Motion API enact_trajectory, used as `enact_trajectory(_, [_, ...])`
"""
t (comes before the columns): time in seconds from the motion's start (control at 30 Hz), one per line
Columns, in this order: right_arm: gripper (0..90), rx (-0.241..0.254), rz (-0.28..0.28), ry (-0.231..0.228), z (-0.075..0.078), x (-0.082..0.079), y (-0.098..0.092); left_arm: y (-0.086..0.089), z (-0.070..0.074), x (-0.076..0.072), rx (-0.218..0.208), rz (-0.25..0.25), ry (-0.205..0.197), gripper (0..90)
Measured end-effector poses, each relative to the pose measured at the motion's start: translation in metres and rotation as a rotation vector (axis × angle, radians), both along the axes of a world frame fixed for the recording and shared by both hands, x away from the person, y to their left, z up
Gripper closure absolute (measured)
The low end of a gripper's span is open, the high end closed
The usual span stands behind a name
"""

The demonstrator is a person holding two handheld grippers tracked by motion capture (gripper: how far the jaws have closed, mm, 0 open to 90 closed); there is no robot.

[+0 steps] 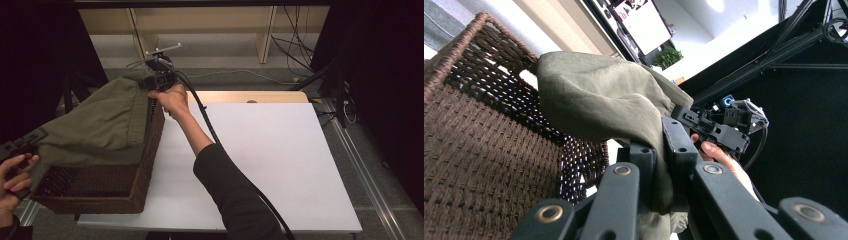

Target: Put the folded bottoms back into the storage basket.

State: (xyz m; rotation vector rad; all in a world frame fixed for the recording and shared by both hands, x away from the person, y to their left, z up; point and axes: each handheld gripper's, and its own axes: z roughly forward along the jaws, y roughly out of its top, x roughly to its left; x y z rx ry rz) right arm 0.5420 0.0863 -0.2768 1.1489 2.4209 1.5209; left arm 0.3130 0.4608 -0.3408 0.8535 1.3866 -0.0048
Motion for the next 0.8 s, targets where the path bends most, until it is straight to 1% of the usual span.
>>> enact_trajectory(0.3, [82.0,-0.003,-0.004,0.005,-0.008,0.000,0.007,0.007,-0.008,0.001,-0.011,0.009,0.015,84.4])
enact_trajectory(0.6, [81.9,-0.019,0.002,0.018,-0.022,0.001,0.018,0.013,-0.015,0.002,0.000,0.026,0.039,84.4])
enact_trajectory(0.8, [81.8,-0.027,0.006,0.023,-0.026,0.001,0.020,0.016,-0.020,0.002,-0.004,0.028,0.053,84.4])
